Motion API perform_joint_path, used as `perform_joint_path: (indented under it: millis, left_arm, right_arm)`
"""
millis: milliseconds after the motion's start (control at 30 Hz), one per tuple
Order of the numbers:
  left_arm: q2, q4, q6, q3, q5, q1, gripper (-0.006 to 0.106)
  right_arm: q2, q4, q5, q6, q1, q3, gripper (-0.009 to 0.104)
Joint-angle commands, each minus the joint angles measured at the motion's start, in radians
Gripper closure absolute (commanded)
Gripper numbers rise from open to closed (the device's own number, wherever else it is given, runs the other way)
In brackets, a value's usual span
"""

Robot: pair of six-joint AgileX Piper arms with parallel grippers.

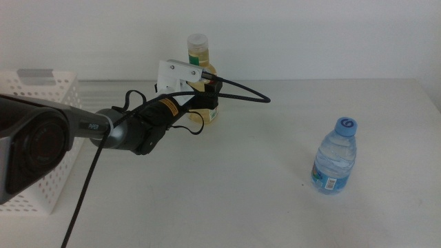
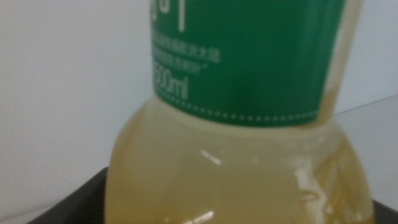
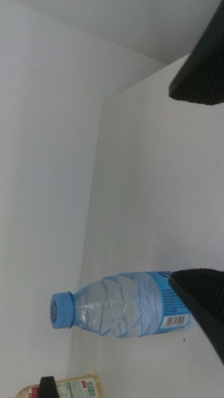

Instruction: Use arms to grab the bottles and put them into the dustbin to the left of the table.

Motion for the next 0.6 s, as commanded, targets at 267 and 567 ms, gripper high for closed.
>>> perform_joint_path:
  millis: [267, 567]
  left_arm:
    - [-0.051, -0.017, -0.018, -0.047, -0.058, 0.005, 0.053]
    - [-0.199, 0.1, -0.105, 0.07, 0.062, 0.004, 0.094]
  right_arm:
    - [-0.027, -0.014, -0.078, -0.01, -0.005, -0.008, 0.011]
    - [-0.027, -0.014, -0.078, -0.01, -0.005, -0.008, 0.011]
